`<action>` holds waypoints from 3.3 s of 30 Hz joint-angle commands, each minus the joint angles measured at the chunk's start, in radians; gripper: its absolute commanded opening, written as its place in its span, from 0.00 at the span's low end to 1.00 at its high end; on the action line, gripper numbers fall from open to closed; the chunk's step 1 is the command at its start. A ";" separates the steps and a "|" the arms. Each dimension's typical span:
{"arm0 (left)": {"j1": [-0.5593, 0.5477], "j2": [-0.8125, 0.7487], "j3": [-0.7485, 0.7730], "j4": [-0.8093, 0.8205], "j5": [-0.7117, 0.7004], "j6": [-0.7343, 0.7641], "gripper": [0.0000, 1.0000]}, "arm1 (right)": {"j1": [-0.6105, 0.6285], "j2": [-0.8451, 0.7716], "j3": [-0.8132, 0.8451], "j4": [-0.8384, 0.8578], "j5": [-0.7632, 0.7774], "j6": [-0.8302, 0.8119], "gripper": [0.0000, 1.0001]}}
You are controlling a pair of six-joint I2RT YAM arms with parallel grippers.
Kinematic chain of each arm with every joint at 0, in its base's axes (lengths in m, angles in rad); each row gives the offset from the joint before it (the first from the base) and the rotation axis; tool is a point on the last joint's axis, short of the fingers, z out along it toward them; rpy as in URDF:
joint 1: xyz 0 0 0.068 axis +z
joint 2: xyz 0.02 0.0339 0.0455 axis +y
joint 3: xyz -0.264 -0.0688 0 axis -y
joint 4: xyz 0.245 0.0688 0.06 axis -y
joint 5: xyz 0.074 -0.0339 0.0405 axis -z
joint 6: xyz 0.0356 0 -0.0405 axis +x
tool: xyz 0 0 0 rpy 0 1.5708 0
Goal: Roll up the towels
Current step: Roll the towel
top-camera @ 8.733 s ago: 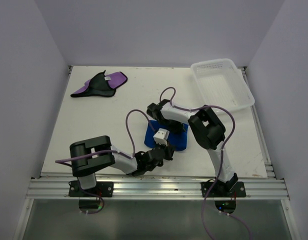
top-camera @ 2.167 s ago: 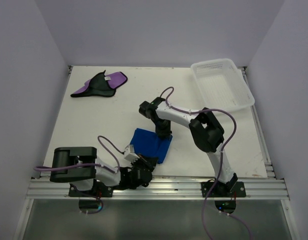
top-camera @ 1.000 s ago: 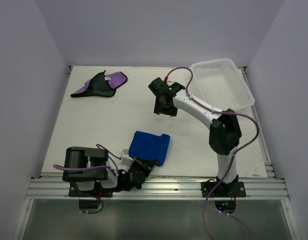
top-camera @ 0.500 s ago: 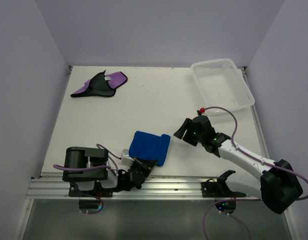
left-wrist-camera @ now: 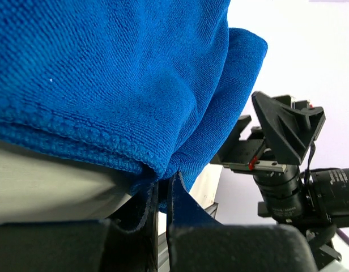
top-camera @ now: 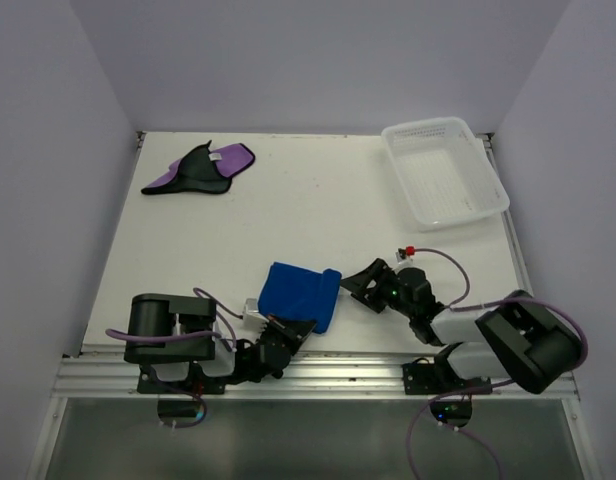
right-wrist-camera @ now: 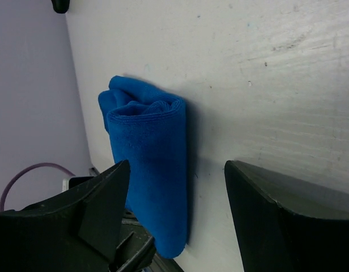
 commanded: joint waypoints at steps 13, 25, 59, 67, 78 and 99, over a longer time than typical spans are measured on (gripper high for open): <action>-0.028 0.051 -0.047 -0.309 0.180 0.086 0.00 | 0.080 0.602 0.033 0.797 -0.105 0.131 0.70; -0.028 0.061 -0.063 -0.263 0.180 0.089 0.00 | 0.117 0.633 0.020 0.799 -0.091 0.119 0.68; -0.029 0.058 -0.084 -0.228 0.177 0.080 0.00 | 0.144 0.573 -0.060 0.797 -0.186 0.007 0.54; -0.029 0.045 -0.073 -0.243 0.171 0.105 0.00 | 0.144 0.619 -0.026 0.799 -0.174 0.021 0.31; -0.029 -0.090 -0.009 -0.370 0.126 0.272 0.12 | 0.144 0.627 0.009 0.714 -0.148 0.070 0.01; -0.092 -0.526 0.063 -0.918 -0.079 0.339 0.44 | 0.144 0.055 0.337 -0.741 0.136 -0.229 0.00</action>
